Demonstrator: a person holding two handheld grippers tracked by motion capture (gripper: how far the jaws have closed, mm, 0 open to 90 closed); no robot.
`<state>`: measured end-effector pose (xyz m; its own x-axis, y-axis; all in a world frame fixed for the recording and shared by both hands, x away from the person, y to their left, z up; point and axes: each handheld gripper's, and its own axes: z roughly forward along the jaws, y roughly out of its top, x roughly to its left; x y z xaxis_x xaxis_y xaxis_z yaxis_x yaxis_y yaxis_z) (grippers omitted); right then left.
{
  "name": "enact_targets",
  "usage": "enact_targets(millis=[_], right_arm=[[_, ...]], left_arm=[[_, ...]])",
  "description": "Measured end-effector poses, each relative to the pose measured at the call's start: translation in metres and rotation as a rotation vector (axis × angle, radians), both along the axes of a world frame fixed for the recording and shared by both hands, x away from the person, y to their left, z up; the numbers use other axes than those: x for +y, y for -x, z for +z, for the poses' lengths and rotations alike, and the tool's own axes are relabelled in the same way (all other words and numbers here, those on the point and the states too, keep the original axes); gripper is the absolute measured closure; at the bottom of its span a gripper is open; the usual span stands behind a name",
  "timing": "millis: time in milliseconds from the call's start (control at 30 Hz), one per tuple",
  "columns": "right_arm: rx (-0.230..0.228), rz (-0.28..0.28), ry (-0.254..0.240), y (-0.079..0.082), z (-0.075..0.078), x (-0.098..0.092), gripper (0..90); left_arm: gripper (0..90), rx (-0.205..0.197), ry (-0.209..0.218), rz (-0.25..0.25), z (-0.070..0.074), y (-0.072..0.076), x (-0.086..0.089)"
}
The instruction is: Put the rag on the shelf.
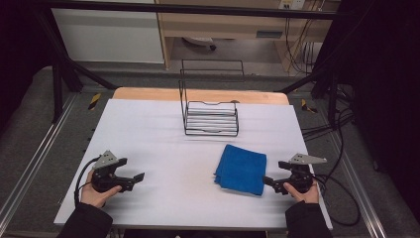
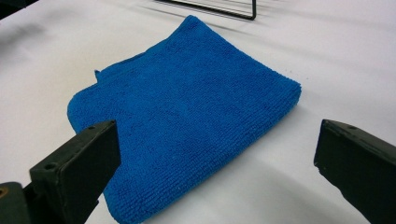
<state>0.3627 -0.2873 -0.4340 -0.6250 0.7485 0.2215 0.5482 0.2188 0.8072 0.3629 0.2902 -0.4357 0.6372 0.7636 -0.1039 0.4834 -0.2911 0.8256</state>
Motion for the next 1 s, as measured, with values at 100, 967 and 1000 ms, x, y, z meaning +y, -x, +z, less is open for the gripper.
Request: enact_targets(millis=[100, 967, 1000], right_arm=[[0.002, -0.005, 0.001, 0.001, 0.001, 0.000, 1.0], [-0.003, 0.040, 0.069, 0.002, 0.010, 0.047, 4.7], [-0.008, 0.045, 0.075, 0.002, 0.010, 0.050, 5.1]], left_arm=[[6.3, -0.001, -0.002, 0.000, 0.000, 0.000, 0.000], [6.9, -0.004, -0.008, 0.012, -0.001, 0.000, 0.001], [6.9, -0.004, -0.008, 0.013, -0.001, 0.000, 0.001]])
